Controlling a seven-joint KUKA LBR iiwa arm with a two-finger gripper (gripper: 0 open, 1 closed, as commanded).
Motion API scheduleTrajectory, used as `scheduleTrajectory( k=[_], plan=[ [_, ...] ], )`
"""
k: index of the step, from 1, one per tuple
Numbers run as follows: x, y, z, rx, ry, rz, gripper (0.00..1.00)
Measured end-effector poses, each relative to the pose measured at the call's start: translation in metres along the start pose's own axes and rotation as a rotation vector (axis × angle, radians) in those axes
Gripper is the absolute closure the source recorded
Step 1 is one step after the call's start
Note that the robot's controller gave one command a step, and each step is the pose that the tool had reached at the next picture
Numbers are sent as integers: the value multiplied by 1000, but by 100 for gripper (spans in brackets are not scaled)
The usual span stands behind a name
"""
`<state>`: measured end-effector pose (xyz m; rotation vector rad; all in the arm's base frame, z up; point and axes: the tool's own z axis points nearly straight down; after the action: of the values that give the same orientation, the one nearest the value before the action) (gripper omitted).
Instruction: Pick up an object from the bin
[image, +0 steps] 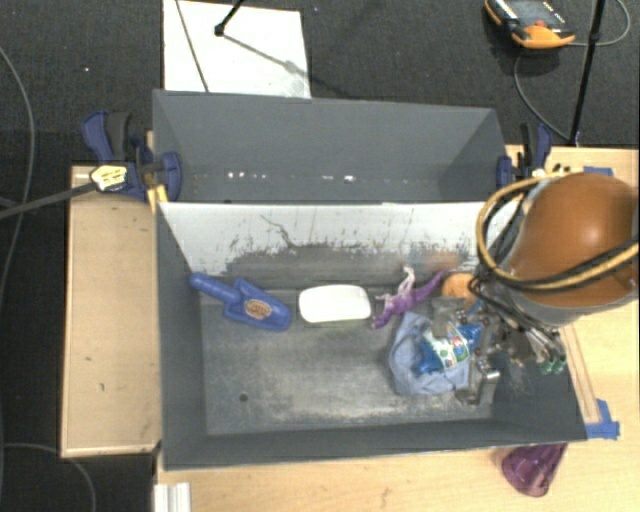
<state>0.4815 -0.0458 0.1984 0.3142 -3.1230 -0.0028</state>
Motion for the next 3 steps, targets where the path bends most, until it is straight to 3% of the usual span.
scheduleTrajectory(
  k=[1, 2, 3],
  plan=[
    [0, 0, 0, 0, 0, 0, 0],
    [-5, -3, 31, 2, -6, -86, 0],
    [-8, -5, 90, 3, -7, -225, 0]
  ],
)
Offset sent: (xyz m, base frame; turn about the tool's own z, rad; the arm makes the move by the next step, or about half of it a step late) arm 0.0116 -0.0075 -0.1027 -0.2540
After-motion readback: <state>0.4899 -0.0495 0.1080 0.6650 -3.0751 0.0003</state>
